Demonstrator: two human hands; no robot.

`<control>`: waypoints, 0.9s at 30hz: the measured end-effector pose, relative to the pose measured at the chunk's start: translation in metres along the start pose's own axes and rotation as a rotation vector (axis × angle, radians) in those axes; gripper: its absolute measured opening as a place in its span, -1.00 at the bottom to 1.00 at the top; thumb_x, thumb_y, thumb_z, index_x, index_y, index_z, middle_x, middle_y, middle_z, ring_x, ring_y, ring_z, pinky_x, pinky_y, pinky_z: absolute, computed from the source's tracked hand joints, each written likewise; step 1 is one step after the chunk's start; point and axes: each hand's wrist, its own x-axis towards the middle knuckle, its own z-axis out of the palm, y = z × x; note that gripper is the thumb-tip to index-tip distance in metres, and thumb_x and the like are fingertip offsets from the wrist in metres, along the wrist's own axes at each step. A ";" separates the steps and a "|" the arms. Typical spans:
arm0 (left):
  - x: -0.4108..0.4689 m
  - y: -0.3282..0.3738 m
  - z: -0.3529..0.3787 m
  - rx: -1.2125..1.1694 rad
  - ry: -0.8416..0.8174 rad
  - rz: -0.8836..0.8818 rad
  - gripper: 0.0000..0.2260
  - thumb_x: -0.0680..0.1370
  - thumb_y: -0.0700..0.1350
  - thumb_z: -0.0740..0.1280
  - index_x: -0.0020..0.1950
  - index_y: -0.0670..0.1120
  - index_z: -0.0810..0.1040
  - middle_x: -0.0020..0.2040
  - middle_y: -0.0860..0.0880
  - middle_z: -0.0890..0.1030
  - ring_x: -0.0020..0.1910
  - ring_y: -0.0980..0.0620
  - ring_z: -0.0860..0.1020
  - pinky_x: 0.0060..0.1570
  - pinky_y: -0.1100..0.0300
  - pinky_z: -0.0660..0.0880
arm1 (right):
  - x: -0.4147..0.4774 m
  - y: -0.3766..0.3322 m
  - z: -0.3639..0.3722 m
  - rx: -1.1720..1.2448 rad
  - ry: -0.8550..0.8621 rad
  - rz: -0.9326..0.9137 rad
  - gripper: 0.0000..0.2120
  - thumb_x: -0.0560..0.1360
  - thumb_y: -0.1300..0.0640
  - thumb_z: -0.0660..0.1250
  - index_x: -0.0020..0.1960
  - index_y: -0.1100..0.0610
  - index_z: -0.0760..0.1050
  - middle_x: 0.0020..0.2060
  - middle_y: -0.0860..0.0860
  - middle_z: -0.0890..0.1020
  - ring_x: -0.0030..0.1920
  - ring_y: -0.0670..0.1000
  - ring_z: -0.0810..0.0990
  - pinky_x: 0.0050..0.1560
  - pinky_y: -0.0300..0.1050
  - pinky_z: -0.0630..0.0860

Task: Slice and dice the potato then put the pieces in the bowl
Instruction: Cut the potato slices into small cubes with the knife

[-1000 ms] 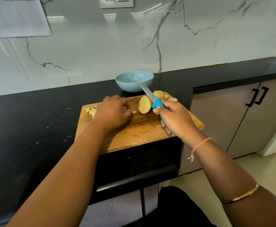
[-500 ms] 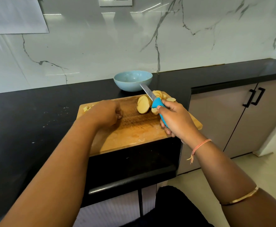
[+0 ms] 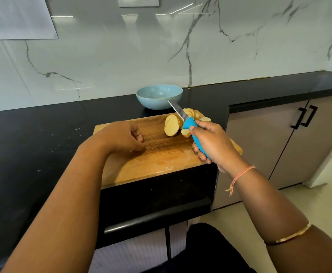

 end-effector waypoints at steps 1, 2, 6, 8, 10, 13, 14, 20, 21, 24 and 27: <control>0.000 -0.001 -0.001 0.045 0.002 -0.017 -0.93 0.48 -0.16 0.39 -0.05 -0.10 0.57 -0.11 0.00 0.58 -0.10 0.09 0.51 -0.05 0.20 0.42 | 0.000 0.000 0.000 0.001 0.001 0.000 -0.62 0.63 0.06 0.14 0.44 -0.01 0.31 -0.41 0.06 0.46 -0.54 -0.04 0.36 -0.59 -0.26 0.31; 0.001 -0.003 -0.002 0.081 0.014 -0.037 -0.94 0.49 -0.17 0.38 -0.05 -0.10 0.57 -0.10 -0.01 0.58 -0.08 0.05 0.51 0.00 0.16 0.43 | 0.000 0.000 0.000 0.000 0.002 -0.001 -0.62 0.63 0.06 0.14 0.44 -0.01 0.32 -0.41 0.06 0.46 -0.54 -0.04 0.36 -0.59 -0.27 0.31; 0.002 -0.009 -0.003 0.102 0.078 -0.096 -0.92 0.49 -0.21 0.39 -0.13 -0.03 0.55 -0.13 0.05 0.54 -0.06 0.04 0.48 0.03 0.15 0.40 | 0.000 0.001 0.000 0.031 -0.003 0.001 -0.63 0.63 0.06 0.14 0.43 -0.01 0.33 -0.41 0.07 0.45 -0.55 -0.05 0.34 -0.61 -0.28 0.29; 0.002 -0.007 -0.002 0.039 0.162 -0.069 -0.94 0.51 -0.21 0.36 -0.11 -0.05 0.56 -0.12 0.03 0.56 -0.11 0.08 0.48 -0.06 0.19 0.37 | 0.001 0.001 -0.001 0.066 -0.014 0.011 -0.64 0.63 0.06 0.14 0.41 -0.01 0.35 -0.40 0.08 0.45 -0.56 -0.06 0.34 -0.61 -0.28 0.28; 0.003 -0.003 -0.001 0.005 0.260 -0.052 -0.93 0.54 -0.21 0.33 -0.09 -0.04 0.55 -0.16 0.06 0.53 -0.16 0.12 0.46 -0.10 0.21 0.35 | 0.001 0.002 -0.003 0.095 -0.019 0.017 -0.65 0.62 0.06 0.15 0.40 0.00 0.36 -0.40 0.08 0.44 -0.57 -0.06 0.33 -0.60 -0.28 0.27; 0.006 -0.001 0.002 0.050 0.331 -0.087 -0.87 0.56 -0.24 0.29 -0.02 -0.02 0.56 -0.07 0.04 0.53 -0.07 0.08 0.46 -0.07 0.20 0.37 | 0.001 0.002 -0.004 0.112 -0.022 0.011 -0.67 0.62 0.06 0.15 0.37 0.03 0.39 -0.40 0.09 0.45 -0.57 -0.06 0.33 -0.60 -0.27 0.27; 0.008 -0.001 0.003 0.071 0.339 -0.104 -0.87 0.57 -0.23 0.28 0.04 -0.04 0.57 -0.02 0.00 0.55 -0.06 0.06 0.46 -0.05 0.19 0.39 | 0.002 0.002 -0.004 0.112 -0.025 0.007 -0.68 0.62 0.06 0.15 0.36 0.04 0.40 -0.40 0.09 0.45 -0.57 -0.06 0.33 -0.59 -0.27 0.27; 0.017 0.024 0.016 0.080 0.310 0.016 -0.77 0.55 0.06 0.34 0.09 -0.06 0.54 -0.01 0.03 0.55 -0.03 0.05 0.47 -0.07 0.17 0.39 | 0.002 0.004 -0.005 0.121 -0.028 0.011 -0.69 0.62 0.05 0.16 0.34 0.06 0.42 -0.39 0.09 0.46 -0.58 -0.08 0.35 -0.61 -0.29 0.29; 0.021 0.033 0.020 0.074 0.279 0.040 -0.75 0.52 0.08 0.36 0.06 -0.06 0.52 -0.01 0.03 0.54 -0.03 0.05 0.47 -0.08 0.17 0.39 | 0.002 0.004 -0.005 0.121 -0.029 0.013 -0.68 0.62 0.05 0.16 0.35 0.06 0.41 -0.39 0.09 0.46 -0.58 -0.07 0.35 -0.61 -0.28 0.29; 0.031 0.054 0.029 0.005 0.203 0.032 -0.62 0.45 0.15 0.42 0.11 -0.04 0.47 0.00 0.04 0.50 -0.07 0.09 0.46 -0.15 0.23 0.39 | 0.003 0.003 -0.005 0.117 -0.028 0.023 -0.68 0.63 0.05 0.15 0.35 0.07 0.41 -0.39 0.09 0.46 -0.58 -0.07 0.34 -0.60 -0.27 0.29; 0.036 0.059 0.036 -0.140 0.176 -0.031 -0.55 0.41 0.16 0.46 0.12 -0.05 0.41 -0.02 0.05 0.47 -0.11 0.11 0.44 -0.29 0.26 0.35 | 0.004 0.003 -0.005 0.111 -0.024 0.023 -0.67 0.63 0.05 0.15 0.36 0.07 0.40 -0.40 0.08 0.46 -0.59 -0.08 0.33 -0.61 -0.27 0.28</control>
